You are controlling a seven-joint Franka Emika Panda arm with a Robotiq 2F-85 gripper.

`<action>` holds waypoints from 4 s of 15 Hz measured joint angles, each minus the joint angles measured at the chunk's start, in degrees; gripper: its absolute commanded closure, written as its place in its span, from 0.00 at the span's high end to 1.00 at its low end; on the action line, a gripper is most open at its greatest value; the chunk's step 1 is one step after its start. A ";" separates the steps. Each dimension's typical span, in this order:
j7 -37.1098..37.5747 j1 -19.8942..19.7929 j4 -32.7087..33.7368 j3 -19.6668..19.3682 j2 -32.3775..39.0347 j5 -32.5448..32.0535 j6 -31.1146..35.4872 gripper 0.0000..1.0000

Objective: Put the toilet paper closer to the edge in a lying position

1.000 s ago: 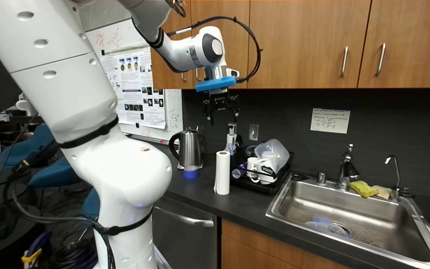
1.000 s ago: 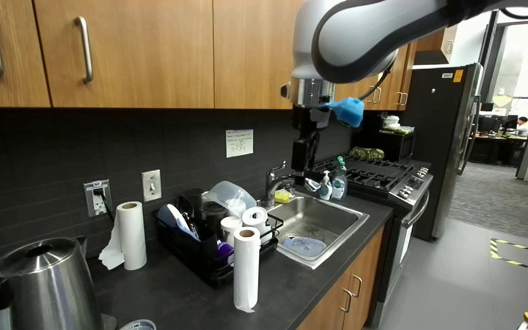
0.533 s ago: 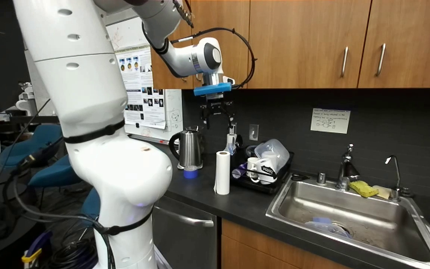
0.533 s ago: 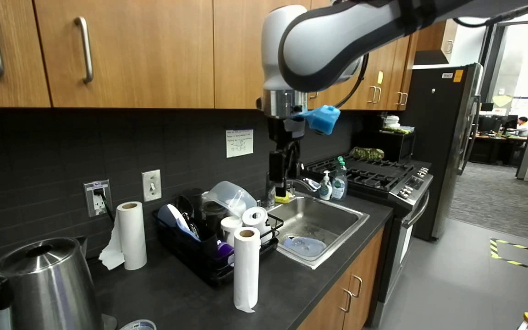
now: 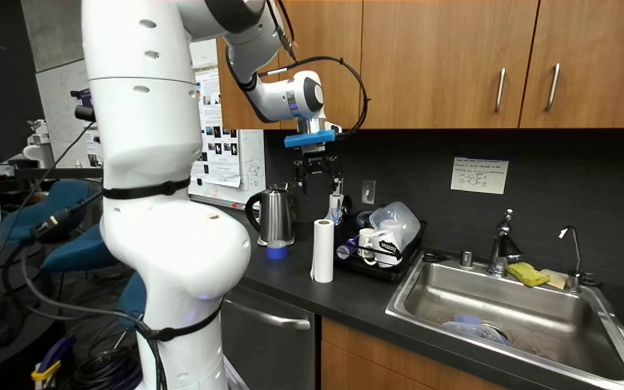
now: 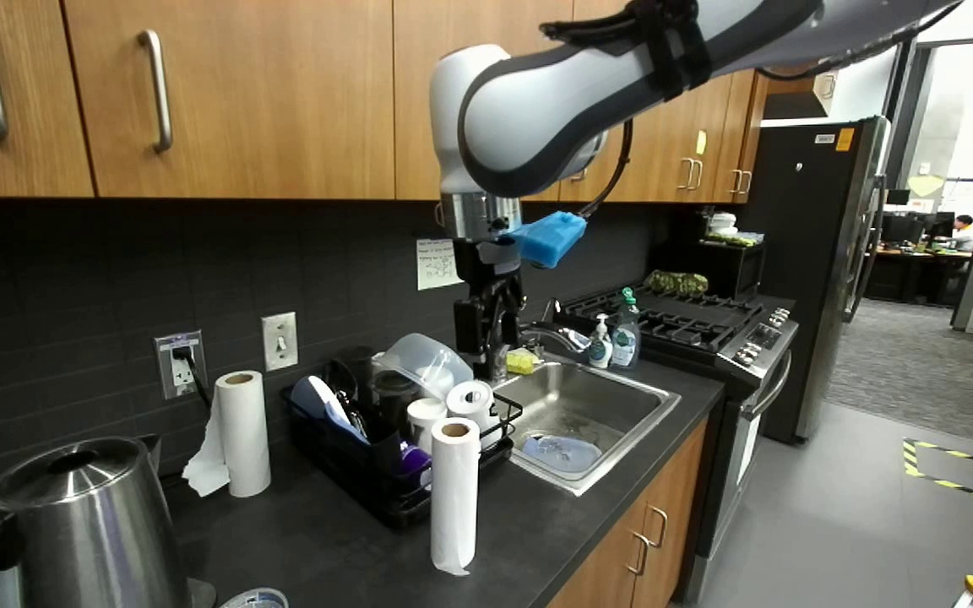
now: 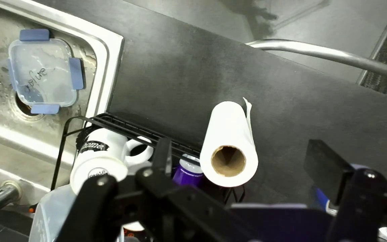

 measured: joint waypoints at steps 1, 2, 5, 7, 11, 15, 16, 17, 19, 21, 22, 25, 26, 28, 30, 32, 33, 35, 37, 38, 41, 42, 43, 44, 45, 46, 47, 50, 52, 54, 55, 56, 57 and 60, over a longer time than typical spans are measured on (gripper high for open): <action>0.46 0.06 0.82 0.02 0.97 -0.36 0.00 1.00; 0.79 0.13 1.64 0.02 1.88 -0.66 0.00 1.00; 1.19 0.37 3.78 0.01 4.17 -1.08 -0.01 1.00; 1.82 0.52 4.84 0.01 5.46 -1.75 -0.02 1.00; 2.92 0.54 5.95 -0.28 7.02 -1.96 -0.02 1.00; 4.02 0.49 6.40 -1.14 7.21 -1.97 -0.01 1.00; 4.37 0.45 6.44 -1.39 7.21 -1.97 0.01 1.00; 4.76 0.43 6.44 -1.68 7.22 -1.97 0.02 1.00; 5.53 0.40 6.44 -2.17 7.35 -1.97 0.06 1.00; 6.38 0.39 6.44 -2.56 7.71 -1.96 0.06 1.00; 6.68 0.39 6.44 -2.69 7.94 -1.96 0.06 1.00; 6.73 0.41 6.43 -2.77 8.35 -1.90 0.06 1.00; 6.73 0.42 6.43 -2.77 8.37 -1.90 0.06 1.00; 6.73 0.44 6.43 -2.77 8.37 -1.90 0.06 1.00; 6.73 0.43 6.43 -2.77 8.37 -1.90 0.06 1.00; 6.73 0.44 6.43 -2.77 8.37 -1.90 0.06 1.00; 6.73 0.44 6.43 -2.77 8.37 -1.90 0.06 1.00; 6.73 0.44 6.39 -2.77 8.47 -1.90 0.06 1.00; 6.75 0.44 6.37 -2.77 8.73 -1.90 0.09 1.00; 6.77 0.43 6.37 -2.77 8.91 -1.90 0.18 1.00; 6.88 0.42 6.37 -2.93 9.47 -1.91 1.84 1.00; 6.88 0.42 6.37 -3.04 9.73 -1.97 2.89 1.00; 6.88 0.42 6.37 -3.15 10.02 -1.97 3.92 1.00; 6.88 0.42 6.38 -3.23 10.35 -1.97 4.92 1.00; 6.88 0.42 6.43 -3.29 10.76 -1.97 5.89 1.00; 6.88 0.43 6.50 -3.30 11.26 -1.97 6.81 1.00; 6.88 0.47 6.62 -3.30 11.81 -1.97 7.55 1.00; 6.88 0.56 7.57 -3.30 13.86 -2.19 8.62 1.00; 6.96 0.56 8.20 -3.48 15.16 -2.58 8.64 1.00; 7.28 0.54 8.24 -3.98 15.73 -2.70 8.64 1.00; 7.43 0.52 8.22 -4.35 15.90 -2.72 8.63 1.00; 7.57 0.49 8.16 -4.76 15.96 -2.72 8.60 1.00; 7.67 0.44 8.11 -5.17 15.97 -2.72 8.57 1.00; 8.21 0.39 8.08 -6.33 15.97 -2.72 8.48 1.00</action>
